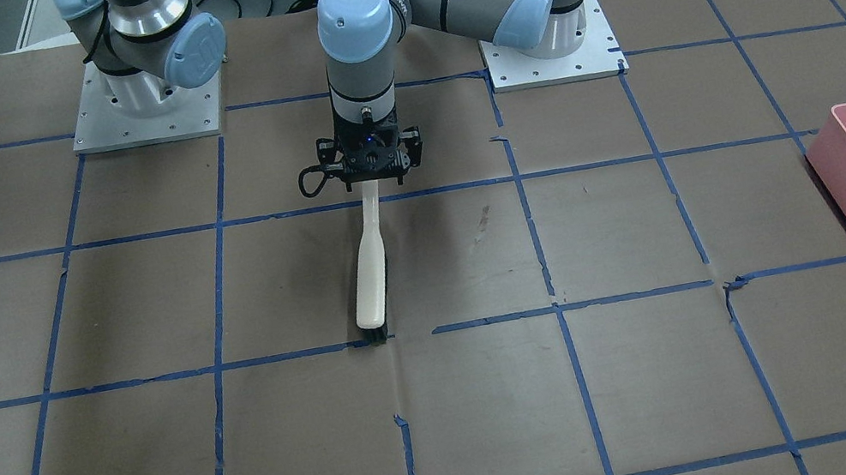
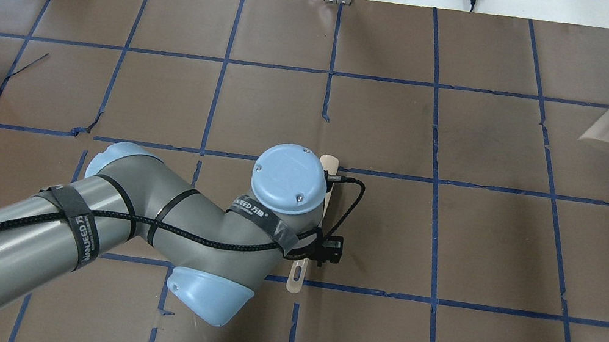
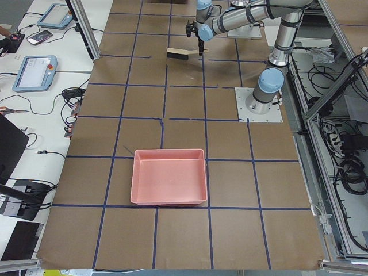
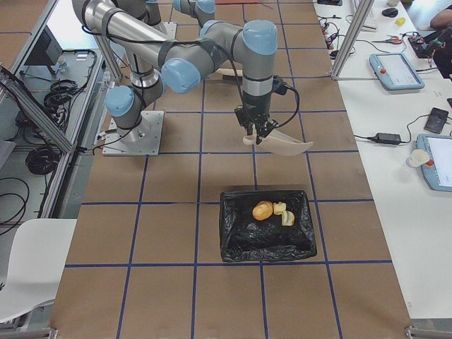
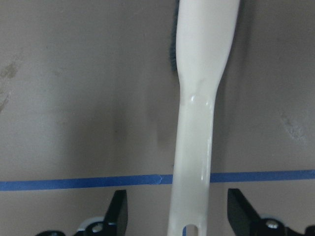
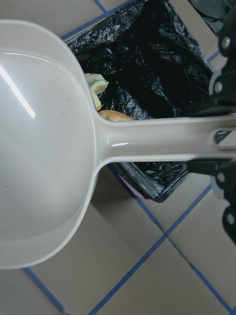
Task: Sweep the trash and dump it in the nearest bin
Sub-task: 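Bring the empty dustpan back while the left gripper sets down the brush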
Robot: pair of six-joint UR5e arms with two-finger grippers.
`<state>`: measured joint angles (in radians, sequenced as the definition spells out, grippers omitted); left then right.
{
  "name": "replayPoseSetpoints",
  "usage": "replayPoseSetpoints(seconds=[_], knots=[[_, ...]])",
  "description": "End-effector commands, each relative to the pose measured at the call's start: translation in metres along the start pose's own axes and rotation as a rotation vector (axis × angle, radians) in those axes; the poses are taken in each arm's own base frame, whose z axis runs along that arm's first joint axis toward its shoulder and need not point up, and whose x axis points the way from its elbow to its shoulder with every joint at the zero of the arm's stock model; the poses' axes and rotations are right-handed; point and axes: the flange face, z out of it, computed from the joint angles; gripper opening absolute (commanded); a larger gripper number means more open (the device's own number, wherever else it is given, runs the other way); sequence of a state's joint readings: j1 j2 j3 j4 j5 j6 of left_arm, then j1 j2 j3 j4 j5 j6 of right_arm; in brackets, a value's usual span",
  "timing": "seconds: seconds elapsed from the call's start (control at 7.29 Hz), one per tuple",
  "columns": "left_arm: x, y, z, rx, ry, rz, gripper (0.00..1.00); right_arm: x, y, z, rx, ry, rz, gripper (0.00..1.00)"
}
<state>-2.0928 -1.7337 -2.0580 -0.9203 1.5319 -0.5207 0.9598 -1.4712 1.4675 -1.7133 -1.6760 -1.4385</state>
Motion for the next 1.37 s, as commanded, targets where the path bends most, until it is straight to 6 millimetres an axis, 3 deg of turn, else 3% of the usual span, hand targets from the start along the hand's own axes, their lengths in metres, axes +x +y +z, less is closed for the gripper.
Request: replayPoseSetpoints(seconds=[0.0, 0.41, 0.69, 0.96, 1.24], knots=[[-0.029, -0.040, -0.030, 0.056, 0.028, -0.074, 0.95, -0.041, -0.082, 0.001, 0.018, -0.019, 0.085, 0.00], [-0.071, -0.082, -0.058, 0.061, 0.019, -0.051, 1.00, -0.085, -0.165, 0.016, 0.070, -0.083, 0.256, 0.00], [-0.103, -0.111, -0.100, 0.030, -0.001, -0.016, 1.00, -0.108, -0.224, 0.040, 0.080, -0.084, 0.342, 0.00], [-0.141, -0.141, -0.143, 0.018, -0.005, 0.008, 1.00, -0.137, -0.264, 0.056, 0.081, -0.095, 0.409, 0.00], [-0.168, -0.154, -0.170, 0.027, -0.037, 0.051, 1.00, -0.171, -0.296, 0.095, 0.122, -0.072, 0.500, 0.00]])
